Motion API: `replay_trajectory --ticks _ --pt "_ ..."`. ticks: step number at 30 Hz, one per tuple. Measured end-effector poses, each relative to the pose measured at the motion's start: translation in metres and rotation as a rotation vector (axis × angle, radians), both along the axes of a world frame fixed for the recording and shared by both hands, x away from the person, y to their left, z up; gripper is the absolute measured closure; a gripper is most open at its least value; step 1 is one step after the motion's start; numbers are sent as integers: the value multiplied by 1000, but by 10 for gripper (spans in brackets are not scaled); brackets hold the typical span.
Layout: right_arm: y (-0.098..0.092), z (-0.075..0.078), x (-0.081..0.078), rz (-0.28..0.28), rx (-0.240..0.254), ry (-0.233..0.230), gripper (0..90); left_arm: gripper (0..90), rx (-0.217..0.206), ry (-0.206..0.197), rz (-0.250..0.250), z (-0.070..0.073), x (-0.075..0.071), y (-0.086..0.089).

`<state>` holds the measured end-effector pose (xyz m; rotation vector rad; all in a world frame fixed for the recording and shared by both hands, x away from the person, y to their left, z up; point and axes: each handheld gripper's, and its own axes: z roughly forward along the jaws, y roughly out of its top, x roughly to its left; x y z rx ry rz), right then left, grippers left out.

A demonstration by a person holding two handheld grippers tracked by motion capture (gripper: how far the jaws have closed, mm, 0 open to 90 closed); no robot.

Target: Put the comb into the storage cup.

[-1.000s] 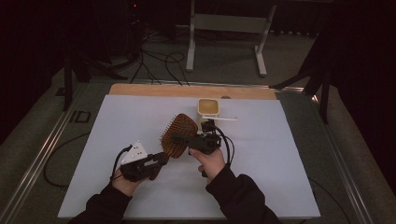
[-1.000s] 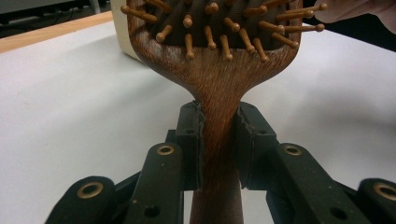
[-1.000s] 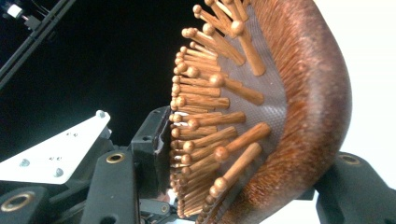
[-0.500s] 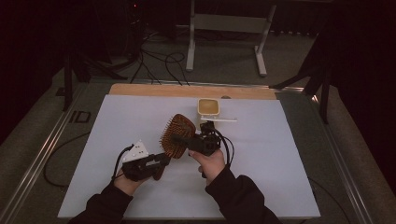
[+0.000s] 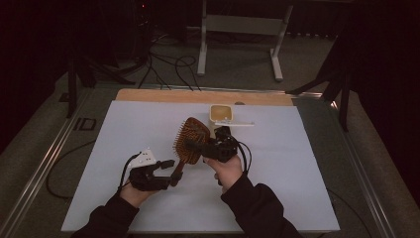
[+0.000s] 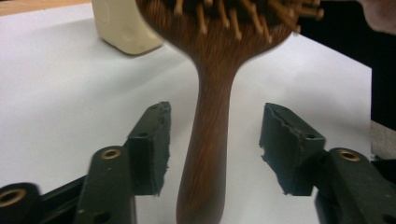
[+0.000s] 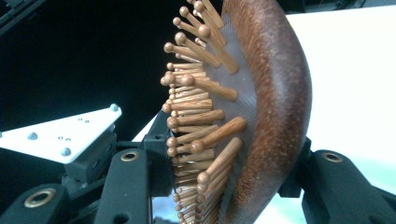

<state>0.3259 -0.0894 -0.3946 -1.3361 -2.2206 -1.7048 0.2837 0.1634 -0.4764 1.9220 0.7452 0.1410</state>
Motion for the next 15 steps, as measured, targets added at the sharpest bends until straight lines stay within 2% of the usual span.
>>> replay_trajectory --ticks 5,6,15 --pt "-6 4 2 -9 5 -8 520 350 5 13 -8 -1 0 -1" --pt "-9 7 3 -10 6 -20 519 331 19 12 -7 -2 0 -2" --pt "-20 26 5 -23 5 -71 519 193 39 10 3 -3 0 -1"
